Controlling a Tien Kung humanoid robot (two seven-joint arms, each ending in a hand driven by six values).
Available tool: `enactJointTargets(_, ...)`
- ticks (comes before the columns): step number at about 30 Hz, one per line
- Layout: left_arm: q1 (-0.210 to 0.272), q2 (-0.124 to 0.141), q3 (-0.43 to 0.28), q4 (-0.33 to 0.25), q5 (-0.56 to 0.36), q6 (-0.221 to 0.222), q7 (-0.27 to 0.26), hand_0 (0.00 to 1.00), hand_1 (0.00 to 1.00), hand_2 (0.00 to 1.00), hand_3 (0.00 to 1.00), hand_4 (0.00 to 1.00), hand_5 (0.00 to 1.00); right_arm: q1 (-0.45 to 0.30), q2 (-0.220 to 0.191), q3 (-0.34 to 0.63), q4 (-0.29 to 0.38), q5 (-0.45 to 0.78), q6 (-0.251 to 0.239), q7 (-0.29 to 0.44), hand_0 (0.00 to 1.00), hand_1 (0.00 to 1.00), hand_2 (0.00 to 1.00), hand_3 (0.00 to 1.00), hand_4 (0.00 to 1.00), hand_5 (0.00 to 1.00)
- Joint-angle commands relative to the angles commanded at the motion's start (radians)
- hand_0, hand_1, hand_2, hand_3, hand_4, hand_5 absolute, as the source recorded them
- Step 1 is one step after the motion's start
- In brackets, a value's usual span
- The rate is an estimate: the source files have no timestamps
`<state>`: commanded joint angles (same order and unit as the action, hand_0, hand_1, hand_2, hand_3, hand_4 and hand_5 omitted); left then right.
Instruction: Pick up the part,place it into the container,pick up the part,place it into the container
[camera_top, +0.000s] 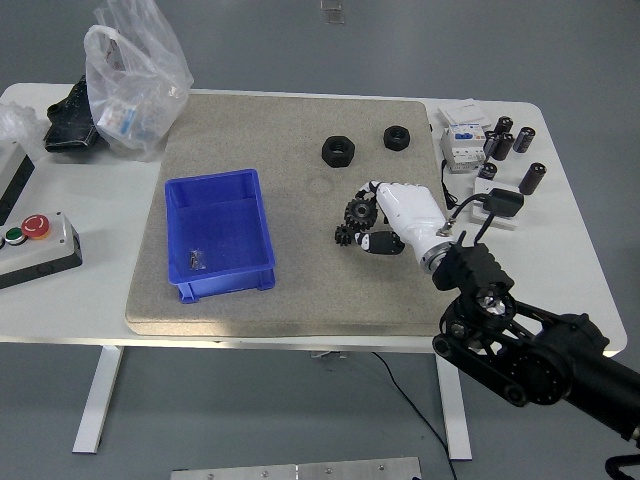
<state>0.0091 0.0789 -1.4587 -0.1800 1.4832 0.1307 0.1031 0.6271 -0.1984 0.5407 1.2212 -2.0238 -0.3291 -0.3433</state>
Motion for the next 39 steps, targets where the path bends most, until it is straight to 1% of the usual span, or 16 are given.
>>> enactJointTargets(3, -0.001, 0.001, 0.001, 0.000, 0.000, 0.000, 0.001, 0.665, 0.585, 0.566, 0.624, 0.627, 0.245, 0.038, 0.026, -0.038, 0.009, -0.001, 0.001, -0.002, 0.221, 0.404, 0.297, 0.479, 0.240, 0.002)
enactJointTargets(4, -0.001, 0.001, 0.002, 0.000, -0.001, 0.000, 0.001, 0.665, 0.585, 0.566, 0.624, 0.628, 0.246, 0.057, 0.041, -0.058, 0.012, -0.002, 0.000, -0.003, 0.242, 0.421, 0.315, 0.487, 0.259, 0.002)
enactJointTargets(9, -0.001, 0.003, 0.001, 0.000, 0.000, 0.000, 0.005, 0.665, 0.585, 0.566, 0.624, 0.628, 0.246, 0.127, 0.107, -0.155, 0.016, -0.002, -0.002, -0.004, 0.242, 0.421, 0.315, 0.487, 0.259, 0.002)
enactJointTargets(10, 0.000, 0.004, 0.000, 0.000, 0.001, 0.000, 0.005, 0.665, 0.583, 0.565, 0.624, 0.628, 0.246, 0.135, 0.116, -0.171, 0.015, -0.002, -0.001, -0.005, 0.347, 0.582, 0.596, 0.623, 0.273, 0.157)
enactJointTargets(15, -0.002, 0.006, 0.002, 0.000, 0.000, 0.000, 0.006, 0.665, 0.583, 0.565, 0.624, 0.628, 0.246, 0.161, 0.150, -0.235, -0.002, -0.013, 0.034, -0.022, 0.347, 0.582, 0.596, 0.623, 0.273, 0.157)
enactJointTargets(16, -0.002, 0.006, 0.002, 0.000, -0.001, 0.000, 0.006, 0.665, 0.583, 0.566, 0.625, 0.628, 0.246, 0.163, 0.152, -0.241, -0.005, -0.013, 0.042, -0.025, 0.384, 0.715, 0.793, 0.770, 0.481, 0.195)
enactJointTargets(21, -0.001, 0.006, 0.001, 0.000, 0.002, -0.001, 0.008, 0.665, 0.583, 0.566, 0.625, 0.628, 0.246, 0.165, 0.156, -0.251, -0.015, -0.016, 0.062, -0.037, 0.384, 0.715, 0.793, 0.770, 0.481, 0.195)
enactJointTargets(22, -0.001, 0.006, 0.001, 0.000, 0.002, -0.001, 0.008, 0.665, 0.585, 0.566, 0.624, 0.628, 0.248, 0.166, 0.156, -0.251, -0.015, -0.017, 0.063, -0.038, 0.402, 0.765, 0.882, 0.937, 0.657, 0.267)
enactJointTargets(27, -0.003, 0.007, 0.005, 0.000, 0.000, -0.001, 0.006, 0.665, 0.585, 0.566, 0.624, 0.628, 0.248, 0.165, 0.156, -0.249, -0.019, -0.016, 0.068, -0.040, 0.402, 0.765, 0.882, 0.937, 0.657, 0.267)
enactJointTargets(28, -0.004, 0.007, 0.006, 0.000, -0.001, -0.001, 0.005, 0.665, 0.585, 0.566, 0.624, 0.629, 0.248, 0.164, 0.156, -0.248, -0.020, -0.015, 0.067, -0.039, 0.403, 0.769, 0.886, 0.942, 0.676, 0.268)
enactJointTargets(31, -0.004, 0.006, 0.007, 0.000, 0.000, -0.002, 0.005, 0.665, 0.585, 0.566, 0.624, 0.629, 0.248, 0.158, 0.152, -0.234, -0.019, -0.012, 0.054, -0.034, 0.403, 0.769, 0.886, 0.942, 0.676, 0.268)
enactJointTargets(33, -0.004, 0.006, 0.006, 0.000, 0.001, -0.002, 0.005, 0.665, 0.585, 0.566, 0.624, 0.629, 0.248, 0.147, 0.145, -0.208, -0.019, -0.009, 0.034, -0.028, 0.403, 0.769, 0.886, 0.942, 0.676, 0.268)
enactJointTargets(34, -0.003, 0.005, 0.005, 0.000, 0.002, -0.002, 0.005, 0.665, 0.584, 0.565, 0.624, 0.628, 0.247, 0.139, 0.138, -0.186, -0.021, -0.008, 0.024, -0.025, 0.382, 0.747, 0.860, 0.912, 0.686, 0.293)
enactJointTargets(35, -0.003, 0.005, 0.005, 0.000, 0.002, -0.002, 0.005, 0.665, 0.584, 0.565, 0.624, 0.628, 0.247, 0.131, 0.131, -0.166, -0.028, -0.007, 0.016, -0.024, 0.382, 0.747, 0.860, 0.912, 0.686, 0.293)
enactJointTargets(37, -0.001, 0.004, 0.004, 0.000, 0.003, -0.002, 0.005, 0.665, 0.584, 0.565, 0.624, 0.628, 0.247, 0.116, 0.116, -0.119, -0.055, -0.007, 0.008, -0.028, 0.382, 0.747, 0.860, 0.912, 0.686, 0.293)
enactJointTargets(39, 0.000, 0.004, 0.002, 0.000, 0.005, -0.002, 0.006, 0.665, 0.584, 0.565, 0.624, 0.628, 0.247, 0.105, 0.100, -0.072, -0.091, -0.002, 0.015, -0.036, 0.382, 0.747, 0.860, 0.912, 0.686, 0.293)
